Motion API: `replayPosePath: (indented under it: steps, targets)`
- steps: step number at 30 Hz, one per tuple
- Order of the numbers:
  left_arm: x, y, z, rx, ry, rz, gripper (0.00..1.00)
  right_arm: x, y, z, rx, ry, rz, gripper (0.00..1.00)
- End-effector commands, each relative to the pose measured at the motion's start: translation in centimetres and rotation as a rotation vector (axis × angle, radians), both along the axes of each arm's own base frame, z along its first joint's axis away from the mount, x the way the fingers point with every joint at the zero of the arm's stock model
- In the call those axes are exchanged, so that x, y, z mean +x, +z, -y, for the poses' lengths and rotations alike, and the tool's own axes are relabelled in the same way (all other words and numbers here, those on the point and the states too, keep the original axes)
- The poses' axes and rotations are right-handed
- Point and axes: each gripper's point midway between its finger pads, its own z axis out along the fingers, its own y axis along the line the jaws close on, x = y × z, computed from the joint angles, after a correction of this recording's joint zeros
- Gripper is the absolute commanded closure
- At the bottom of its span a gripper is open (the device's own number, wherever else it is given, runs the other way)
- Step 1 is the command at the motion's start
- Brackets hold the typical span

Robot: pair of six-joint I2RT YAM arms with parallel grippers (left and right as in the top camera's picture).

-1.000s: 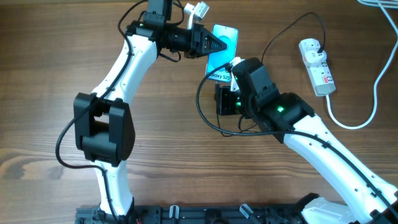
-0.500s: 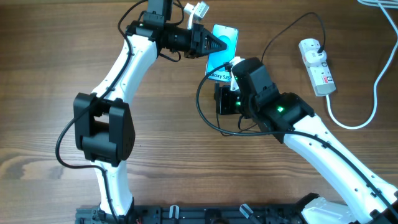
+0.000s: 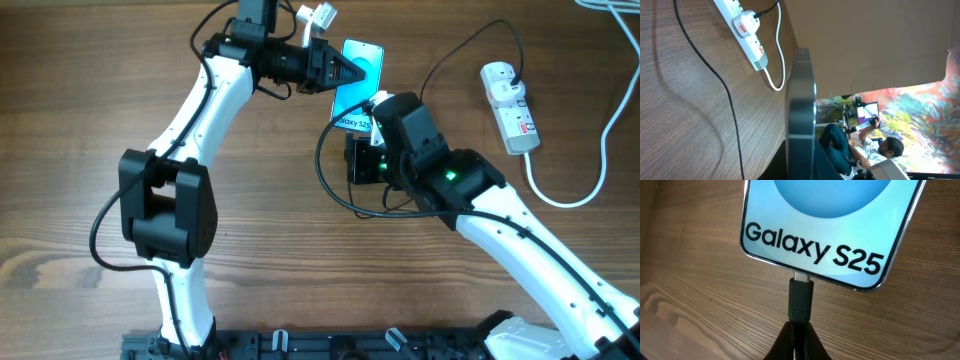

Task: Plug charger to phone and switch on socket
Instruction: 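Push the plug up into the phone's charging port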

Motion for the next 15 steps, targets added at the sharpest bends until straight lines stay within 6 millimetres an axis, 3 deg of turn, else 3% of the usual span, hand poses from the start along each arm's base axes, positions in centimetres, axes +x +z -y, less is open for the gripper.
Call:
replayPosePath:
  steps: [1,15]
  targets:
    - [-1.33,2.38,0.44,-0.048,-0.051,0.07,0.96,0.82,0.76,0.0,0.002,-0.021,0.03,0.96]
    - [-1.63,2.3,0.5,-0.048,-0.06,0.063,0.96,1.49,0.93,0.63,0.01,-0.044,0.036,0.96]
